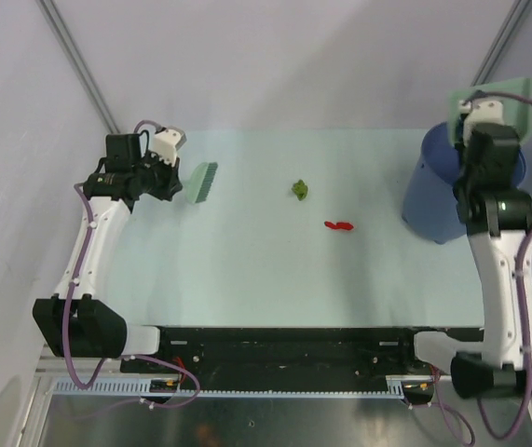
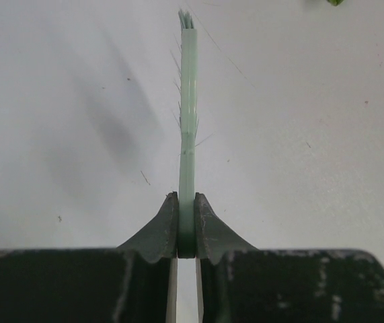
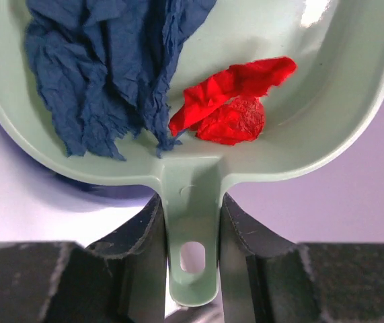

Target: Sweep away the paper scraps from the table

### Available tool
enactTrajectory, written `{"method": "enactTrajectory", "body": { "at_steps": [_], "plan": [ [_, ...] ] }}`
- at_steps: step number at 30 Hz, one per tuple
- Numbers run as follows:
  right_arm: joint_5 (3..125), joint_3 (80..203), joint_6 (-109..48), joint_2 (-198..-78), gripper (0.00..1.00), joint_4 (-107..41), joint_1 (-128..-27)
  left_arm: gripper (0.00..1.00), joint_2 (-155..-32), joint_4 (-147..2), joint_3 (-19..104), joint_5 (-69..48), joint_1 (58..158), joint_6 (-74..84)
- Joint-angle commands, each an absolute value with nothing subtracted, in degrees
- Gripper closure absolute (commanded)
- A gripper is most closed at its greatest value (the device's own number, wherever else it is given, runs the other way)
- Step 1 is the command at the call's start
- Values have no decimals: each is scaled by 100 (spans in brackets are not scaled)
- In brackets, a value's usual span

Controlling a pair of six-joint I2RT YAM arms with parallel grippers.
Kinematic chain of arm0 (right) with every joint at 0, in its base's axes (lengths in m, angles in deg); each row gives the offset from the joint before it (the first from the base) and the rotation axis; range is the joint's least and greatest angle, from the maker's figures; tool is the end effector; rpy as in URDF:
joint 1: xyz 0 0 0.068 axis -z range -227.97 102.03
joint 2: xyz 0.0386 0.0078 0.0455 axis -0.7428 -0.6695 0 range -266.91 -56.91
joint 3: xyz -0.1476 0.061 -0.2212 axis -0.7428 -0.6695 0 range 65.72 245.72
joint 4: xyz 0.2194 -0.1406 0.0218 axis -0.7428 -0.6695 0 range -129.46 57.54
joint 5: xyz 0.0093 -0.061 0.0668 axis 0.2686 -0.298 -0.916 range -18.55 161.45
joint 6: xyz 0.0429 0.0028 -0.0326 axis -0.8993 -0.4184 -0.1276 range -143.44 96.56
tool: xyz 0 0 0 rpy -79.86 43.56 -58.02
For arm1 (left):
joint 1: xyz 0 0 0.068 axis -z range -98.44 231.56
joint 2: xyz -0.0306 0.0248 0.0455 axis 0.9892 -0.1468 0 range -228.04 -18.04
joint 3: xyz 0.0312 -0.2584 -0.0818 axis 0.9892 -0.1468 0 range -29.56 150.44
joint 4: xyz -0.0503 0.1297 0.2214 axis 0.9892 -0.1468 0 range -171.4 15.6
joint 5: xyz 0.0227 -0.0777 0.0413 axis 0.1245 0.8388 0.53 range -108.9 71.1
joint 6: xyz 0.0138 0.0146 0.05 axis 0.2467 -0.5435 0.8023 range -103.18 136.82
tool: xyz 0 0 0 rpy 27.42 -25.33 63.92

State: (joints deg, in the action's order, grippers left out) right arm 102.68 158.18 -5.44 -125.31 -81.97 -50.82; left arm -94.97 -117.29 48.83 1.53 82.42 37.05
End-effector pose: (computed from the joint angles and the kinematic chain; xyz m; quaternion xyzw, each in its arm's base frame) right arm 0.2170 -0.0077 0.4688 -0.0060 0.8269 -0.2933 0.4798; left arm 0.2840 -0.0166 0.3659 0.2358 0.8686 -0.0912 0.4262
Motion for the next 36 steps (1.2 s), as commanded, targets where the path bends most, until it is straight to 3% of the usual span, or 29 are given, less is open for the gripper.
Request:
{"method": "enactTrajectory", "body": {
  "at_steps": [1, 7, 16, 26, 36],
  "plan": [
    [11398, 14694, 2494, -11730, 100, -5743, -4482, 100, -9336, -11667, 4857, 527, 8244, 4204],
    [12277, 13965, 5940, -12036, 100, -4338, -4085, 100, -9345, -11676, 4866, 843, 8244, 4301],
    [10933, 13516, 7568, -12362, 100, -4170, -3997, 100, -9020, -11694, 4620, 1116, 8244, 4565],
    [10502, 13392, 7790, -12169, 100, -5039, -3962, 100, -9108, -11738, 4664, 1477, 8244, 4583],
    [11267, 13436, 7501, -12476, 100, -2756, -3689, 100, -9187, -11764, 4655, 1362, 8244, 4653]
  ]
}}
